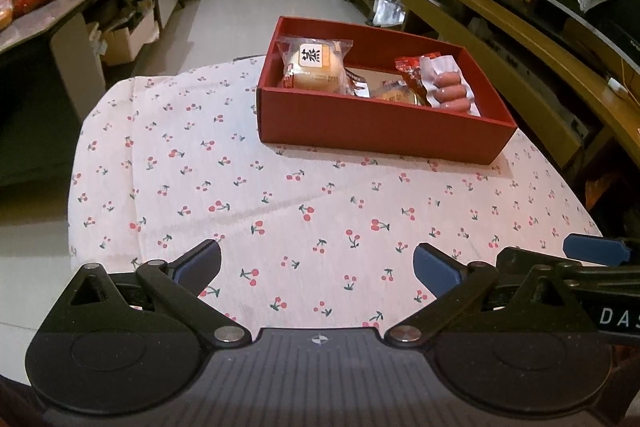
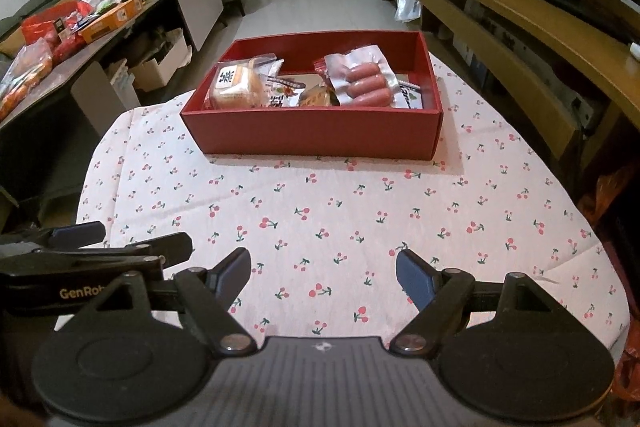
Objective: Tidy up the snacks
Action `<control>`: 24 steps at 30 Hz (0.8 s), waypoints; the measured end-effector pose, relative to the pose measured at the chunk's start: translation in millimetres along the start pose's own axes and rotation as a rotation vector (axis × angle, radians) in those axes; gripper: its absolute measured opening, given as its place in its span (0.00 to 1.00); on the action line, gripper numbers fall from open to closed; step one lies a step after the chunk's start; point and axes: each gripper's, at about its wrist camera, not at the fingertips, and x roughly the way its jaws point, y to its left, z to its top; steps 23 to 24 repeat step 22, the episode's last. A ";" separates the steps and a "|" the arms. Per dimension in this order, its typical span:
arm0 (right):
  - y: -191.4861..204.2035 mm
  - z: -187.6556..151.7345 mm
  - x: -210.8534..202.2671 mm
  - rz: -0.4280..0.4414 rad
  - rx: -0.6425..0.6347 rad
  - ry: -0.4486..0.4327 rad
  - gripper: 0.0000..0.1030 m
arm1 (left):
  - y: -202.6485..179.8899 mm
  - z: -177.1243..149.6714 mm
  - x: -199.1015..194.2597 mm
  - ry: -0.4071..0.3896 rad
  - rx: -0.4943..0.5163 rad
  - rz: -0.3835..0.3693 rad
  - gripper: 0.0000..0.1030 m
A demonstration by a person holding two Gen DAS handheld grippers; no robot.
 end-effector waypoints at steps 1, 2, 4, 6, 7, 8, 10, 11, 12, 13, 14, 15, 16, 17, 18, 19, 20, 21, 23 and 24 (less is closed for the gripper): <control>-0.1 -0.6 0.0 -0.001 0.000 0.002 0.97 | -0.1 -0.6 -0.1 0.001 0.003 0.001 1.00; 0.2 -1.3 0.3 -0.001 0.000 0.004 0.98 | -0.3 -1.6 -0.3 0.003 0.006 0.003 1.00; 0.6 -2.9 0.9 0.000 0.000 0.008 0.98 | -0.8 -3.3 -0.5 0.001 0.012 0.007 1.00; 0.7 -4.0 0.9 0.001 0.001 0.010 0.98 | -1.4 -4.4 -1.7 -0.004 0.017 0.011 1.00; 0.6 -4.3 0.8 0.001 0.000 0.011 0.98 | -1.7 -4.9 -2.2 -0.005 0.020 0.013 1.00; 0.7 -4.7 0.8 0.001 0.000 0.011 0.98 | -1.6 -5.2 -2.3 -0.005 0.020 0.015 1.00; 0.7 -4.5 0.7 0.001 0.000 0.011 0.98 | -1.4 -5.1 -1.3 -0.001 0.023 0.015 1.00; 0.9 -4.6 0.5 0.000 0.000 0.010 0.98 | -1.8 -5.6 -0.7 0.003 0.028 0.015 1.00; 0.7 -4.3 0.9 0.000 0.001 0.010 0.98 | -2.3 -6.2 -0.4 0.005 0.034 0.017 1.00; 0.9 -4.5 0.9 0.000 0.001 0.011 0.98 | -3.4 -7.1 -0.4 0.005 0.041 0.022 1.00; 0.9 -4.5 0.9 0.000 0.001 0.011 0.98 | -4.2 -7.7 -0.7 0.004 0.046 0.028 1.00; 1.0 -4.5 0.9 -0.001 0.000 0.011 0.98 | -5.0 -8.5 -1.3 0.001 0.052 0.036 1.00; 1.0 -4.4 1.0 -0.002 -0.001 0.011 0.98 | -5.8 -8.9 -2.0 -0.004 0.057 0.042 1.00; 0.5 -4.4 1.0 -0.003 0.000 0.011 0.98 | -6.2 -9.1 -2.5 -0.006 0.059 0.044 1.00; 0.2 -4.5 1.1 -0.004 0.001 0.010 0.98 | -6.1 -9.1 -3.1 -0.008 0.057 0.044 1.00; -0.4 -4.4 1.2 -0.006 0.002 0.009 0.99 | -5.8 -8.9 -3.5 -0.010 0.055 0.045 1.00; -1.1 -4.4 1.3 -0.006 0.004 0.010 0.99 | -5.6 -8.8 -3.8 -0.011 0.053 0.045 1.00; -1.6 -4.6 1.4 -0.007 0.004 0.010 0.99 | -5.6 -8.7 -3.9 -0.012 0.052 0.047 1.00; -2.0 -4.7 1.2 -0.007 0.005 0.010 0.99 | -5.4 -8.7 -4.1 -0.013 0.051 0.050 1.00; -2.0 -4.7 1.2 -0.007 0.005 0.010 0.99 | -5.4 -8.7 -4.1 -0.013 0.051 0.050 1.00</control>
